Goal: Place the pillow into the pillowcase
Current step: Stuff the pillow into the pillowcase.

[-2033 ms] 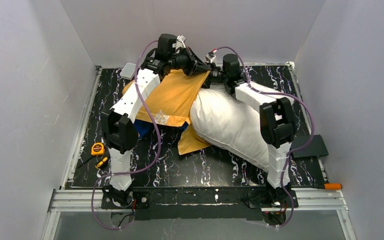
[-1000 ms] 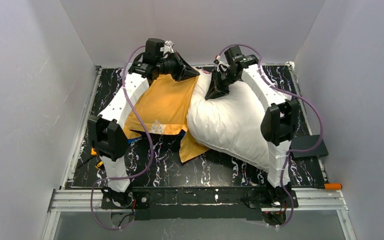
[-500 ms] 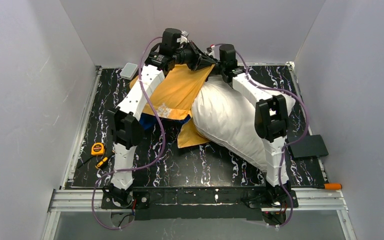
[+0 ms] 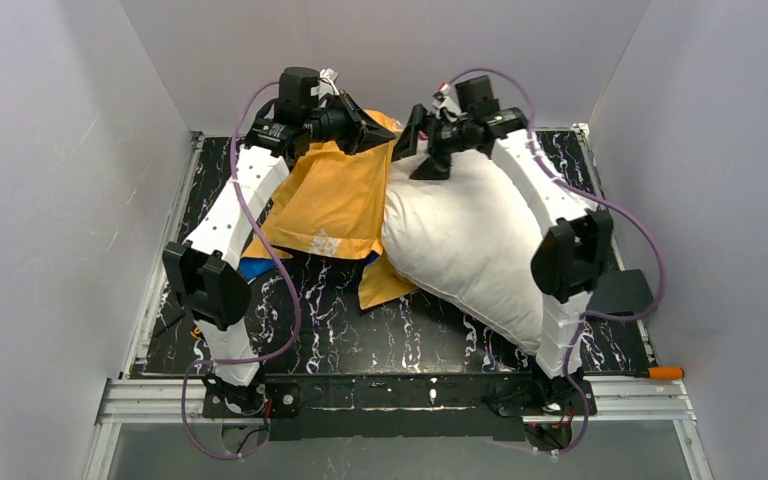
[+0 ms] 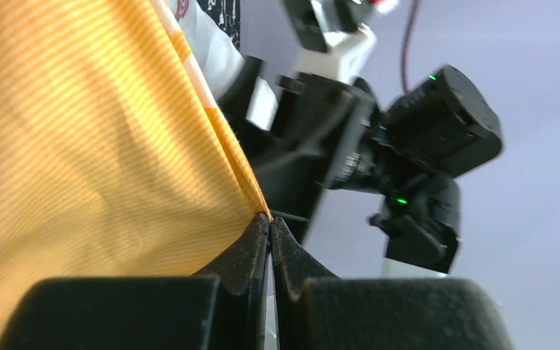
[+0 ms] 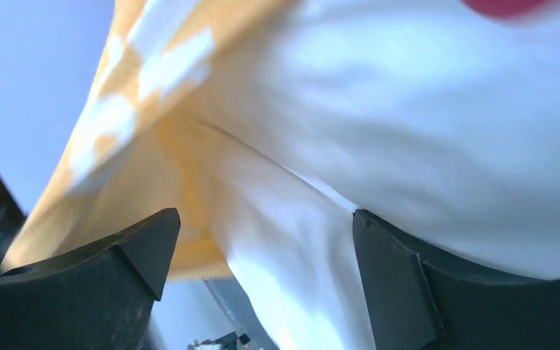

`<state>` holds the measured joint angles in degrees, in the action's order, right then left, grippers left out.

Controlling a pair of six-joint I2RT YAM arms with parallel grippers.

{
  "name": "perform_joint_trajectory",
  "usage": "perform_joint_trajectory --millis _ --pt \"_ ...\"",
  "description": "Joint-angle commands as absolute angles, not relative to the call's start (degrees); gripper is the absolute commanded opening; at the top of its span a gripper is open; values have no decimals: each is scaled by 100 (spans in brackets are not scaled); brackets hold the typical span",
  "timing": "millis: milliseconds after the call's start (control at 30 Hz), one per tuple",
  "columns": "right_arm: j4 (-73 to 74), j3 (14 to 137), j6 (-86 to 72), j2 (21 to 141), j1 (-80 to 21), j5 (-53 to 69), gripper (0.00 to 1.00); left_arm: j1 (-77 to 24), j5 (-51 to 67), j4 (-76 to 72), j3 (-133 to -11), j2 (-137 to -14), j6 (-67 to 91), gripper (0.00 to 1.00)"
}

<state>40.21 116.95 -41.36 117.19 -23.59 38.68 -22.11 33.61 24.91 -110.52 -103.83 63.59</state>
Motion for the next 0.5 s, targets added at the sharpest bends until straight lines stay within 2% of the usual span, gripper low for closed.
perform_joint_trajectory --millis 0,200,333,467 --pt "6043 11657 -2720 11012 -1941 3044 98 -2277 4172 1947 -11089 -9867 6367 0" --pt "7968 13061 -1756 11167 -1898 1977 98 -2268 4134 1921 -11074 -9962 6358 0" --pt "8114 12287 -1300 10814 -1986 1857 98 -2270 4242 1873 -11203 -10118 6397 0" --pt "7777 11381 -1179 10878 -2347 2321 98 -2268 4324 1857 -11268 -10257 6464 0"
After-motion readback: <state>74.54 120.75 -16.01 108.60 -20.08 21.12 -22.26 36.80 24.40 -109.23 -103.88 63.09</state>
